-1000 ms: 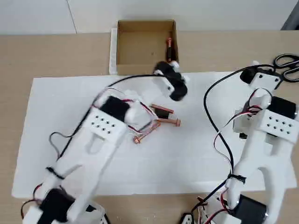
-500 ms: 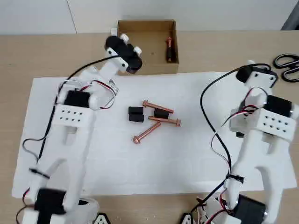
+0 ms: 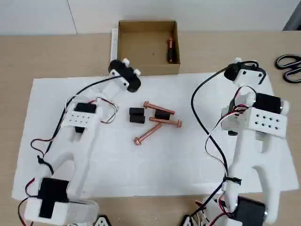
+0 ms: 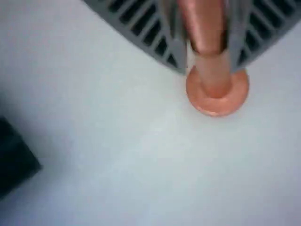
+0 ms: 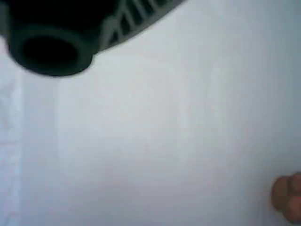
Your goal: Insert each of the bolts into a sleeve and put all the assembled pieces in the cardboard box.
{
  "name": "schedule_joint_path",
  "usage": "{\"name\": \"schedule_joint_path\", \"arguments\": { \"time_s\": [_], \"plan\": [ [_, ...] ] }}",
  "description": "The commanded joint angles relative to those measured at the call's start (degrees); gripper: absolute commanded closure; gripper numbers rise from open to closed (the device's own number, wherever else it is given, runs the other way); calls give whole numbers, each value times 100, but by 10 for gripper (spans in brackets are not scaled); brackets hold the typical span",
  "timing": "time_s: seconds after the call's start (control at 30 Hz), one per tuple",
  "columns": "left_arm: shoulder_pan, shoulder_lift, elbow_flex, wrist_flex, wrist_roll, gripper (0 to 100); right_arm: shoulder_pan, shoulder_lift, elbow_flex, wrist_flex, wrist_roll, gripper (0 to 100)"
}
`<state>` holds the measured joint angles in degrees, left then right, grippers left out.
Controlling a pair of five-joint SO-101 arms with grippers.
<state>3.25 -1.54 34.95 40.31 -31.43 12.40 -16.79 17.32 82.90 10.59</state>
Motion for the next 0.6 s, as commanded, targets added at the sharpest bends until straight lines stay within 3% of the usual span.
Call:
{"name": "schedule_joint_path", "arguments": {
  "time_s": [0.0, 0.37, 0.57],
  "plan": [
    [-88, 88, 505, 35, 53, 993, -40, -259, -299, -92, -97, 995],
    [-70, -615, 365, 1670, 167, 987, -40, -224, -325, -101, -97, 995],
    [-97, -1108, 382, 1873, 519, 888, -40, -224, -325, -101, -97, 995]
  ]
}}
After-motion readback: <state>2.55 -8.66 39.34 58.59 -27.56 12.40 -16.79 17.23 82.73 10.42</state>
